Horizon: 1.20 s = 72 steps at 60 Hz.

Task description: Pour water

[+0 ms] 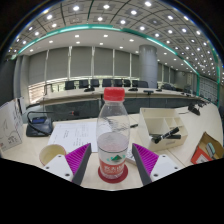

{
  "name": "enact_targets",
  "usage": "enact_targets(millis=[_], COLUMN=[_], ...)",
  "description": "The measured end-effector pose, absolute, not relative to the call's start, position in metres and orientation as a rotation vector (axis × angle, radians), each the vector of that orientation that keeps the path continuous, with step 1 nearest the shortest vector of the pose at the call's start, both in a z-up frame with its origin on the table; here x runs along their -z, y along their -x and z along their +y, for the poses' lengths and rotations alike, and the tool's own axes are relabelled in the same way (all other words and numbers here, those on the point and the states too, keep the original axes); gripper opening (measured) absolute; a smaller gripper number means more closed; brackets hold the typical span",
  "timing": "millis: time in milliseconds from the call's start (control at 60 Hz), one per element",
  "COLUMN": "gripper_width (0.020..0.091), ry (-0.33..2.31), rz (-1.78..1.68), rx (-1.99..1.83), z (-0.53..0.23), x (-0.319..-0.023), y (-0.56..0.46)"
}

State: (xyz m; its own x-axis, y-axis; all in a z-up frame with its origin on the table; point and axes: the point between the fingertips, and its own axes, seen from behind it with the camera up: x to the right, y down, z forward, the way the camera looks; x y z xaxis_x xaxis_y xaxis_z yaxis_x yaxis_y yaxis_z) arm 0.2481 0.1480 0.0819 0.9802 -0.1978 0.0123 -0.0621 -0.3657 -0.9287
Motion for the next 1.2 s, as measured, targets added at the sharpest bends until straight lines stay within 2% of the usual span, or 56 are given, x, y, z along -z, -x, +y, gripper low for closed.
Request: enact_targets(millis=[67,267,533,833,1200], gripper_width=[0.0869,0.0862,0.0857,0.0859,0.0861], ry=[1.972,2.030,2.159,2.194,2.180], rz=[0.225,0.258,0.156,0.047,0.020], rx=[0.159,0.148,0.138,0.134,0.164], z=[0.133,0.051,-0.113,-0.222,-0.245], x=[-0.090,-0.139,-0.195,-0.227,-0.242], y=[-0.248,-0.206,-0.116,-0.065,-0.074])
